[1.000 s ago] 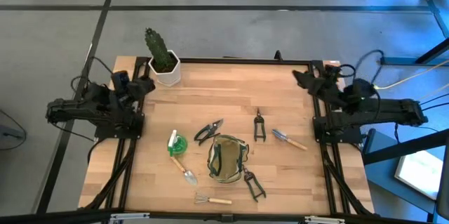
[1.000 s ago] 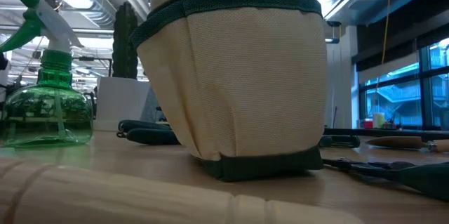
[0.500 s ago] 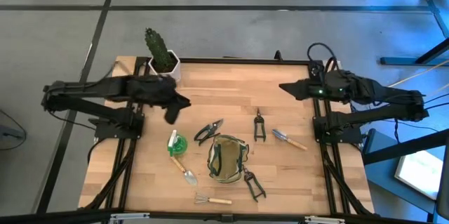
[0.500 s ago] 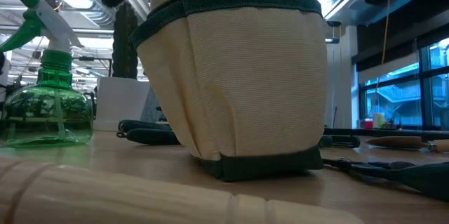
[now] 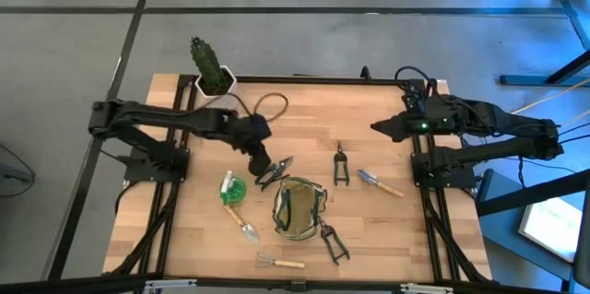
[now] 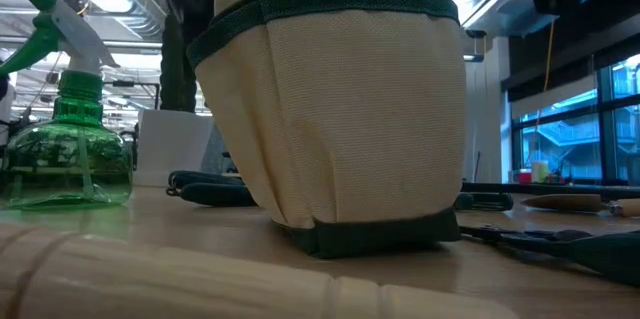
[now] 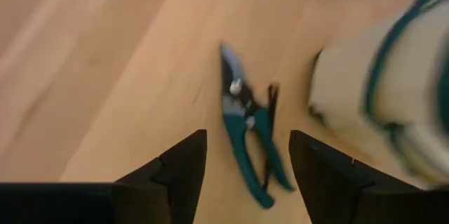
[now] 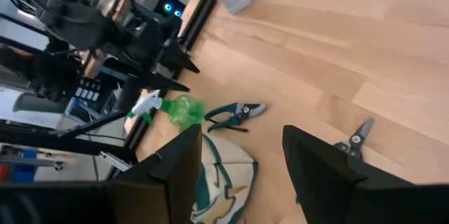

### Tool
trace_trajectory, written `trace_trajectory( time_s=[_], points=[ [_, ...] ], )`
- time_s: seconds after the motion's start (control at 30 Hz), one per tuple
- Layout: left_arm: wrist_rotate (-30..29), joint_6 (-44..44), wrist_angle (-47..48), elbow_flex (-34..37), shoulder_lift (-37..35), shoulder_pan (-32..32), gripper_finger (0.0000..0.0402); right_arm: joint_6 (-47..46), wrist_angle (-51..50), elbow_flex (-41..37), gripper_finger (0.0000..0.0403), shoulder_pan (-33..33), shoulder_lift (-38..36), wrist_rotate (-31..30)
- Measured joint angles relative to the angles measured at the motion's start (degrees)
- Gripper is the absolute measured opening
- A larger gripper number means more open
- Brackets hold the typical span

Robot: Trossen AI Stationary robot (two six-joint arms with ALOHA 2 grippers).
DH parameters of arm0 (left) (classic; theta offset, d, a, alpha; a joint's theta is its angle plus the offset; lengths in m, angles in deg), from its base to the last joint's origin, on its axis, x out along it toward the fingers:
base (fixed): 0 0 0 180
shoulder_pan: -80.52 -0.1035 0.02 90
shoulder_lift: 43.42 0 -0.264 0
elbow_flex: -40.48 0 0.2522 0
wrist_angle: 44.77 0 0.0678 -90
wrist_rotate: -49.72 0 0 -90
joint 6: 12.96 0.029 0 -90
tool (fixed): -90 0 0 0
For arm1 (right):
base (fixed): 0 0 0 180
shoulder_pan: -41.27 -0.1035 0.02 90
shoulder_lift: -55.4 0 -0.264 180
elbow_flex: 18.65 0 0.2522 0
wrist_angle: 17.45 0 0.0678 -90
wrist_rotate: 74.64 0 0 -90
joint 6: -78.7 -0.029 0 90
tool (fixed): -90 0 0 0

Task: Pick & Place Garden tools in Gardening bag
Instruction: Put the shear scissors into the gardening bag

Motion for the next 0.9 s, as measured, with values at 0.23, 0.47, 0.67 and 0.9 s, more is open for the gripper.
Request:
trace_trajectory(
  time_s=[0.23, 0.47, 0.67, 0.9],
  points=[
    [-5.28, 3.68, 6.91, -7.80, 10.51, 5.72, 0.0164, 2.23, -1.24, -0.01, 0.0202, -0.04, -0.59, 1.32],
    [-5.06, -0.33, 6.98, -10.87, 16.01, 6.80, 0.0165, 3.66, -1.30, -0.01, 0.0202, -0.04, -0.75, 2.67],
    [-2.31, 0.20, 6.84, -10.85, 19.89, 6.41, 0.0173, 4.25, -2.61, -0.01, 0.0202, -0.04, -0.77, 3.31],
    [-2.10, 1.89, 7.87, -10.63, 20.66, 5.87, 0.0173, 5.34, -3.81, -0.01, 0.0202, -0.04, -0.92, 4.20]
  ],
)
